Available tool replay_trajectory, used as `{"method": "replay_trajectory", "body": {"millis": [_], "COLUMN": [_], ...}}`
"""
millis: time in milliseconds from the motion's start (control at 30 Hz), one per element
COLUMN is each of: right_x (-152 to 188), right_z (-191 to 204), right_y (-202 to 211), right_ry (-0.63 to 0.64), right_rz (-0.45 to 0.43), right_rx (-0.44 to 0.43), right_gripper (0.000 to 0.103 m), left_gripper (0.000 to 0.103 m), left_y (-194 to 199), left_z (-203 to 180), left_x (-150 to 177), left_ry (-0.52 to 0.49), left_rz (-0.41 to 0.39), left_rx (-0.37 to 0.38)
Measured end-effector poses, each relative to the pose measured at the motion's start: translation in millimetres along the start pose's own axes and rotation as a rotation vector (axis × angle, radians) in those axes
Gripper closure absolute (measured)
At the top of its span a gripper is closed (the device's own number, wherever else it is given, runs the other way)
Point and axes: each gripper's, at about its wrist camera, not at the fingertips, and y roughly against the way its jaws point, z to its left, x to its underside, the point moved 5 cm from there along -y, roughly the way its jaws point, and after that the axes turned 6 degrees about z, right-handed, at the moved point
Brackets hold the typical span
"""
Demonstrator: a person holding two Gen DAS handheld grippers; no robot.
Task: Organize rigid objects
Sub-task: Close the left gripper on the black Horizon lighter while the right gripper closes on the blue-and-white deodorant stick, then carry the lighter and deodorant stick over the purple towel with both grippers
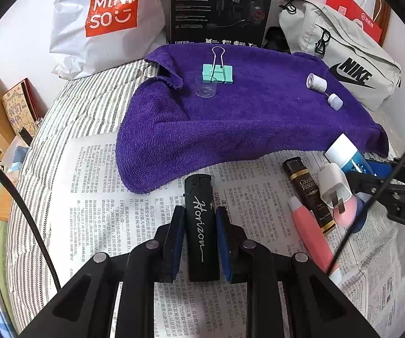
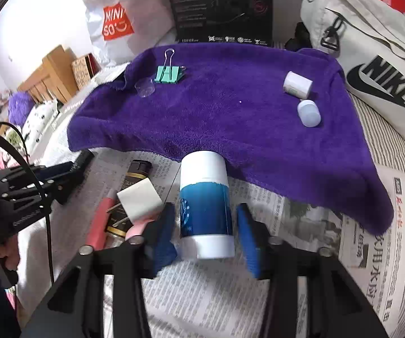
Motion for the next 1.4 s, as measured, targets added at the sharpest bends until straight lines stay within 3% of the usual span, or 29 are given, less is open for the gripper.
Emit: {"method": "replay_trajectory", "body": {"millis": [367,733,1000,1400], "right_x": [-8.9,20.4,34.7,28.1], "right_z": [2.8,-21.9,-29.4,-38.6], "right_y": [-9.5,21.5,22.8,47.0], "right_ry": [0.037,-0.005,-0.043,-0.044], "right_rz": [-0.008,-0.001,0.008,-0.023], "right_rx": [0.018,0.086,0.065,0.040], "right_gripper": [0.067,0.067,0.067,0.067], "left_gripper": [0.081,0.080,0.082,0.082], "left_y": [1.0,1.1,1.7,27.9], "left_z": [-1.7,-4.5,-4.9,-12.0], "left_x": [1.5,2.0,0.1,-8.8], "left_ry": [0.002,-0.016,-0.009,0.011], "left_rz": [-0.009,-0.028,-0.028,-0.045], "left_rx": [0.001,-0.022,-0.018,0.038]}}
